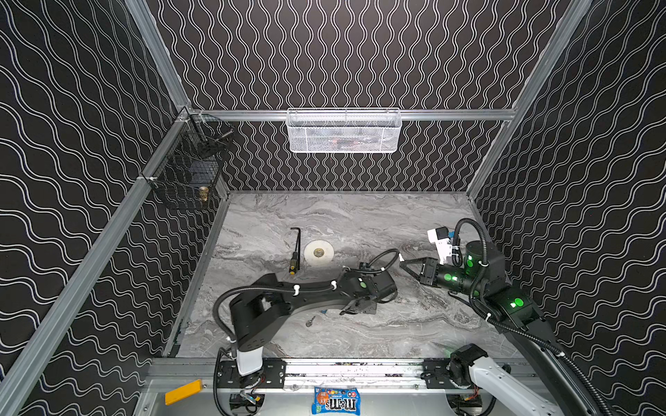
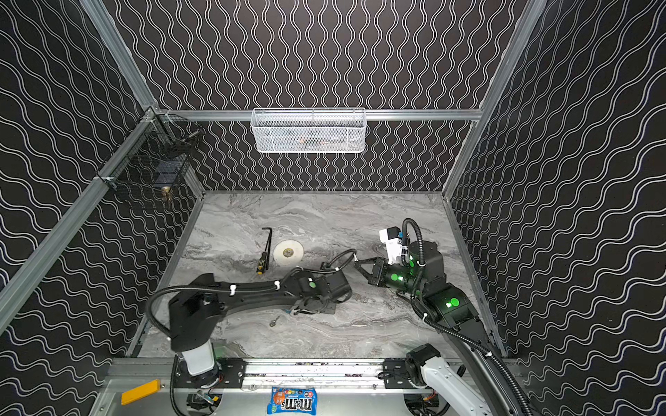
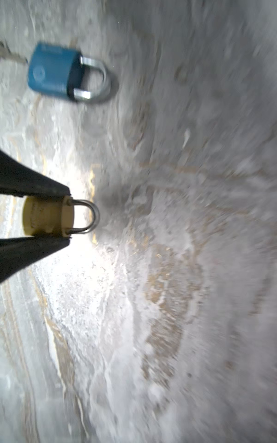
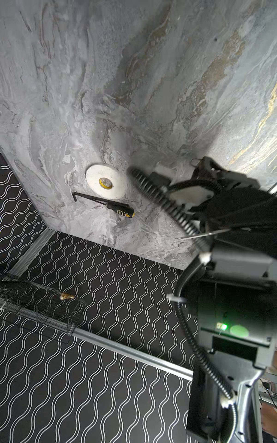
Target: Unlock with the key
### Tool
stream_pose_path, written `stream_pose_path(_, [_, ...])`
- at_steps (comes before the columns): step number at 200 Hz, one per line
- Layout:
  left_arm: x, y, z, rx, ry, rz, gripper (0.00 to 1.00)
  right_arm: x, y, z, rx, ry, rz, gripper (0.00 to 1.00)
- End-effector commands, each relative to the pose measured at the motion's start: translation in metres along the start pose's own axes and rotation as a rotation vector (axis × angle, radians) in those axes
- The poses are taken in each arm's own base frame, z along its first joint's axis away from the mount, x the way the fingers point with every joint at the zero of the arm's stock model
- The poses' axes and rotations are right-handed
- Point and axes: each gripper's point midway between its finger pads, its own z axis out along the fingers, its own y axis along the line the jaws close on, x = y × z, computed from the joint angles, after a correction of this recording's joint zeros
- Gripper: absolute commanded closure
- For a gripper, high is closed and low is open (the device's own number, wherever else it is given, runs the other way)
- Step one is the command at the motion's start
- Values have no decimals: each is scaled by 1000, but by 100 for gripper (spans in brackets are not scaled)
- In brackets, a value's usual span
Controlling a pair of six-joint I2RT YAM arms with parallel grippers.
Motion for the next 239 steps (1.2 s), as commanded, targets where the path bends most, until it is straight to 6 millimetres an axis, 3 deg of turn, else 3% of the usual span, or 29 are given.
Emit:
stream_pose_path(1, [-29,9,-18,30,-119,-115,86,13,-14,-1,61,46,6,100])
stream_pose_path(46, [-66,24,-63,140,-269,-266,89,32,-41,18,85,101,57,100])
stream_pose_path(89, [-83,32,-90,184,-352,-322,92,55,-48,46,-10,141,92,100])
stream_pose_path(162, [-86,26,-91,214,-322,-356,97,90,-30,93,-179,165,138,100])
stream_pose_path(239, [-85,30,-91,205,-325,-360,96,95,-27,121,-204,142,221,100])
